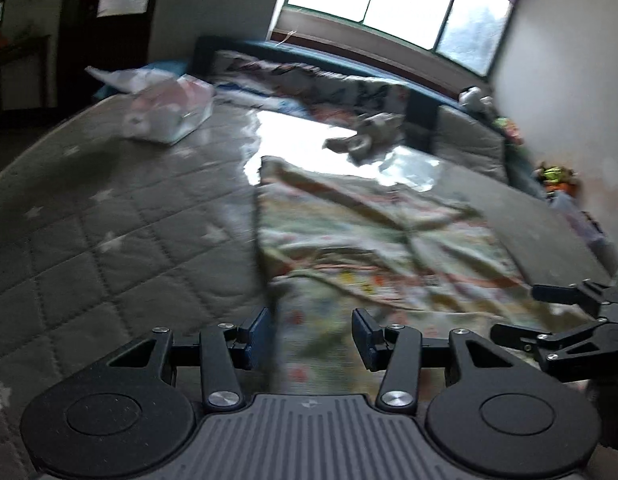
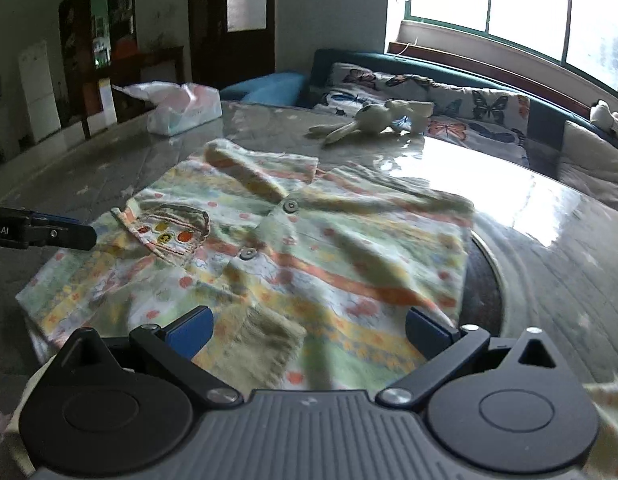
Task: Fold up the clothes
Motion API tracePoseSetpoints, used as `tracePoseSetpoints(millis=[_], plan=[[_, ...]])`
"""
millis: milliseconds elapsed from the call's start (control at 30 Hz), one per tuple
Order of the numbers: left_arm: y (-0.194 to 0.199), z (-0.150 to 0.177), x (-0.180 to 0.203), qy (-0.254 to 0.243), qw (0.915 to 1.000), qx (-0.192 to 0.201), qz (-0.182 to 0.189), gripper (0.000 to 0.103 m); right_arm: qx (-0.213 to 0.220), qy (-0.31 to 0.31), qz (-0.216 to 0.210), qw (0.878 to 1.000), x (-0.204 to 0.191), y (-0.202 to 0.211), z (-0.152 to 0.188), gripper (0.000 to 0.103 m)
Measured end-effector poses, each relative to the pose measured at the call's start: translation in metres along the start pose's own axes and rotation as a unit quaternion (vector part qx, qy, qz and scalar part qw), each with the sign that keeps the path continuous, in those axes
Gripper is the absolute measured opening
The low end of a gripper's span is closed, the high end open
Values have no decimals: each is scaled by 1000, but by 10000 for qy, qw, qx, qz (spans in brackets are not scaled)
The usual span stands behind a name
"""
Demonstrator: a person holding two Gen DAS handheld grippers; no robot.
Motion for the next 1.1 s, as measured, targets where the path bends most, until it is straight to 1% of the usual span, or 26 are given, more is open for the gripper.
tracePoseSetpoints(millis=[67, 167, 233, 300, 333, 367, 433, 500, 567, 667, 733, 800, 967, 1033, 1100], plan=[[-8, 2, -5, -97, 9997, -61, -229, 49, -154, 109, 176, 9997, 0, -13, 1, 103], [-9, 2, -4, -277, 9993, -20, -264, 51, -255, 192, 255, 9992, 2, -19, 3, 103], [-8, 2, -2, -362, 9988, 8, -322, 56, -234, 202, 289, 9991, 3, -14, 2, 103], [-4, 2, 0, -387, 9989, 42, -274, 59, -151, 244, 242, 9993, 2, -4, 0, 103], [-3, 3, 2, -395, 9989, 53, -244, 64, -122, 264, 179, 9994, -1, 2, 0, 103], [-1, 3, 3, -403, 9989, 64, -213, 72, -95, 285, 109, 9995, -3, 7, 1, 103], [4, 7, 6, -473, 9986, 120, -200, 78, -91, 325, 5, 9994, -8, 13, 5, 103], [7, 11, 11, -561, 9981, 153, -206, 82, -186, 315, -136, 9992, -12, 17, 13, 103], [10, 16, 15, -637, 9976, 176, -220, 89, -271, 348, -159, 9989, -16, 17, 24, 103], [14, 20, 21, -698, 9972, 204, -185, 91, -143, 363, -30, 9992, -15, 25, 32, 103], [18, 21, 26, -794, 9963, 255, -189, 94, -13, 200, -5, 9998, -10, 36, 36, 103], [21, 22, 30, -875, 9954, 335, -178, 96, 103, 16, 5, 9999, -3, 48, 40, 103], [19, 22, 35, -859, 9957, 325, -139, 99, 421, -623, 545, 9957, 42, 82, 53, 103], [18, 22, 35, -853, 9958, 308, -139, 99, 555, -938, 859, 9903, 66, 94, 59, 103], [18, 22, 35, -863, 9957, 296, -151, 99, 649, -1241, 1227, 9825, 93, 107, 67, 102]])
Point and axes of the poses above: each gripper's, at about its wrist camera, not at the fingertips, and y roughly against the way its jaws point, x to its right, z to its underside, the point moved 7 cm from there along -y, roughly the way its jaws point, and after that the axes turned 13 degrees about -z, right-handed, at the moved point
